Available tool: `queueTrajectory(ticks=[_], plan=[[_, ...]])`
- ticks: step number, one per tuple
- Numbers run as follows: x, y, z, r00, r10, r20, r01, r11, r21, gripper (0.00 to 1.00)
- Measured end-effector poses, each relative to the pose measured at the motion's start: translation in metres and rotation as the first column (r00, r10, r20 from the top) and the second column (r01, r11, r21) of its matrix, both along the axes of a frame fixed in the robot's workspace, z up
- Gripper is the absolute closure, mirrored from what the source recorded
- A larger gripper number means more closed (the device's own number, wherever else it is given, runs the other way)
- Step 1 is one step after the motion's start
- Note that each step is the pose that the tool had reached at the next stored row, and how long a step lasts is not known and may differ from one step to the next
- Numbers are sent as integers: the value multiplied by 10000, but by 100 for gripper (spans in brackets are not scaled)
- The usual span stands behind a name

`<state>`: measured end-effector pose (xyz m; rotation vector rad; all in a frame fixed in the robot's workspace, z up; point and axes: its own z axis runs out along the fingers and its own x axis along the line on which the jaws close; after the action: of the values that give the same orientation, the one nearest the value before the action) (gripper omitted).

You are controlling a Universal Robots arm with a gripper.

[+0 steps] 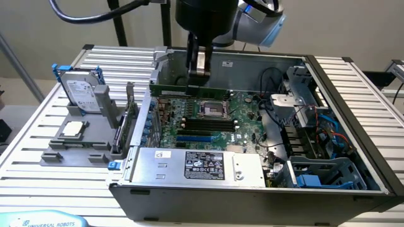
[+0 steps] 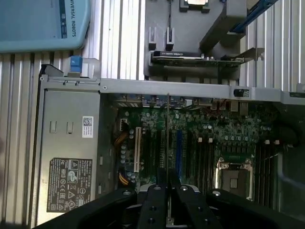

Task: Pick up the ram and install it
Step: 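Pick up the ram and move it above insertion slot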

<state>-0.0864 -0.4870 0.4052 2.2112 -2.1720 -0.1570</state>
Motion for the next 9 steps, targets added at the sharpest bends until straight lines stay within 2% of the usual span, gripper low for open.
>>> queueTrajectory(ticks=[5, 9], plan=[[163, 86, -90, 10000, 3, -1, -3, 10000, 0, 87], [244, 213, -163, 10000, 3, -1, -3, 10000, -1, 87]])
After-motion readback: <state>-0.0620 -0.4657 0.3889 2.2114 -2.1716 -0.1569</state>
